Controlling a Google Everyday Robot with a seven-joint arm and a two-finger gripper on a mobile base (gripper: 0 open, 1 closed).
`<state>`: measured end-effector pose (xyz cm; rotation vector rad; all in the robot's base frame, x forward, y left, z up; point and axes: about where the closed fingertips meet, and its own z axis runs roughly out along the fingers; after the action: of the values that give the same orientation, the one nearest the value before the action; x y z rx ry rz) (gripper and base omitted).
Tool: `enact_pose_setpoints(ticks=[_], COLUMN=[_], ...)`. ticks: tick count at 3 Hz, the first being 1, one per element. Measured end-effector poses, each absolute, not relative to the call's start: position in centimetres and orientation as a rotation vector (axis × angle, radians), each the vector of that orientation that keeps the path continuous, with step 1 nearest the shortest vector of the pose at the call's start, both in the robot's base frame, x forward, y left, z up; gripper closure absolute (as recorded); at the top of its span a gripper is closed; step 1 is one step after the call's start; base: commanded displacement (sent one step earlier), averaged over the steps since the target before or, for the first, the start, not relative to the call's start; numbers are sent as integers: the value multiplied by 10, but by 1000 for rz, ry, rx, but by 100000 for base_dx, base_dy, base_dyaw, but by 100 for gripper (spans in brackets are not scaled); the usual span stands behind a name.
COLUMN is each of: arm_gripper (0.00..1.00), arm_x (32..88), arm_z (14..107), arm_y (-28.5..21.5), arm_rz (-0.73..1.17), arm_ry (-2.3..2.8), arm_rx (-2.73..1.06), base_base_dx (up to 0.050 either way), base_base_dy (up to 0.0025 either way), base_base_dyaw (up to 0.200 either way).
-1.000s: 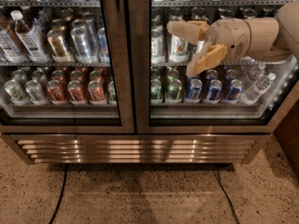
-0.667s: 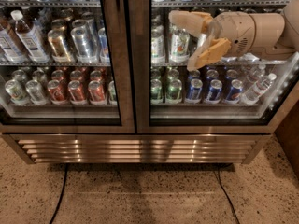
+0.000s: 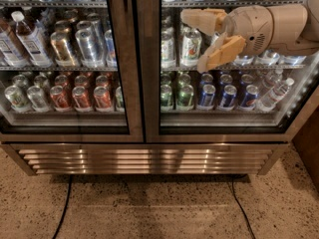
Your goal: Open right fridge door
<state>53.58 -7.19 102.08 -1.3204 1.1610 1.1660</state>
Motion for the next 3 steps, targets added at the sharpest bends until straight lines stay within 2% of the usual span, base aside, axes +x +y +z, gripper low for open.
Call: enact_pose_setpoints(ticks=[2, 3], arm_gripper=[0, 0], arm_x=[527, 527], arm_z=[1017, 1017], arm_y=[-71, -71], arm_rz=[1178, 1178], arm_ry=[1164, 1163], arm_rx=[-1313, -1313], base_base_dx=[4925, -1], base_base_dy=[0, 2], base_base_dyaw=[2, 19978])
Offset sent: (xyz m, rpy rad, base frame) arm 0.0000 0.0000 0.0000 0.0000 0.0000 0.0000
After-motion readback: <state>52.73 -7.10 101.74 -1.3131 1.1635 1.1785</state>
